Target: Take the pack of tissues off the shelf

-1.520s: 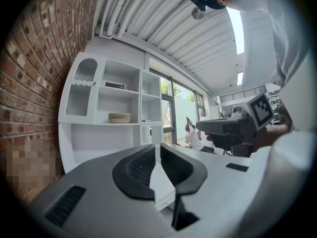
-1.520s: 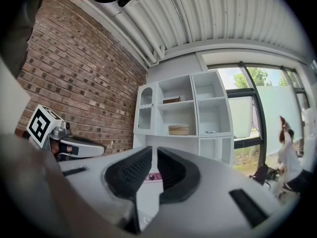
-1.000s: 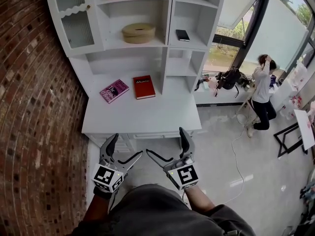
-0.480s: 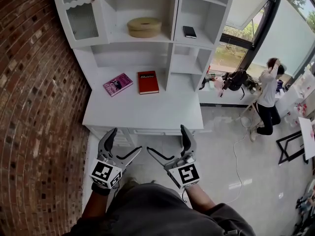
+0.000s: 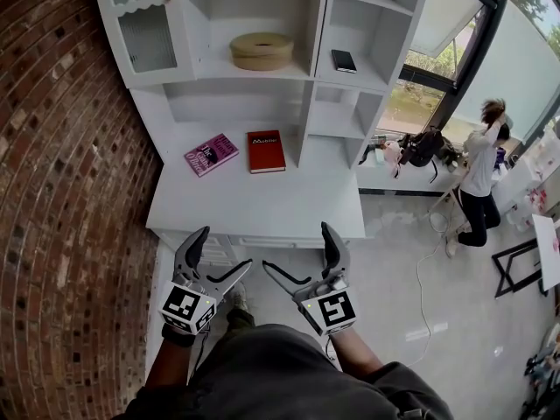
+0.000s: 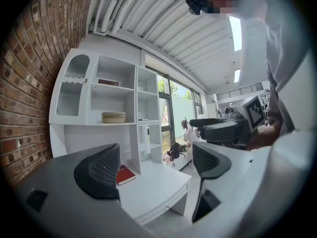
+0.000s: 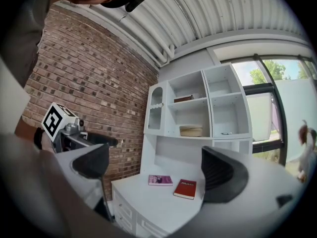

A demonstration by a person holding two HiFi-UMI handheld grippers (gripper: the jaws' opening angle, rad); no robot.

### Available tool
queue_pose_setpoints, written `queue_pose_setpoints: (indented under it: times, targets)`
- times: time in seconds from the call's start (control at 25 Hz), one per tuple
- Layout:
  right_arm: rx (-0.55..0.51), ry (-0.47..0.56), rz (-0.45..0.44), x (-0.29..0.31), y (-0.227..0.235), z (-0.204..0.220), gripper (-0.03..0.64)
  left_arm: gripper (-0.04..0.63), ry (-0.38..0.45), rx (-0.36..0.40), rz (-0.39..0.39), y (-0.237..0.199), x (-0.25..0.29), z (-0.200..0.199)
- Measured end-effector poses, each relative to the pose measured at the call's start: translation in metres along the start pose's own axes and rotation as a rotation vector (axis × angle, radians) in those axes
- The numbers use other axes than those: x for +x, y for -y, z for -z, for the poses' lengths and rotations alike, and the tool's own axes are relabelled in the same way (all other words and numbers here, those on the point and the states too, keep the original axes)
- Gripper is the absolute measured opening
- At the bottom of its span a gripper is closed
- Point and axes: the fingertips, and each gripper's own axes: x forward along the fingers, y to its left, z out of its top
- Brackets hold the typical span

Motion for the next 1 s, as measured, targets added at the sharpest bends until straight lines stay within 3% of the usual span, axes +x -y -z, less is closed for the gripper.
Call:
queue_pose_setpoints:
  times: [1.0]
  targets:
    - [-0.038,-0.055,0.126,0.21,0.097,0.003,0.578,0.454,0.009,-0.045,0.14,-0.195,0.166,-0.008]
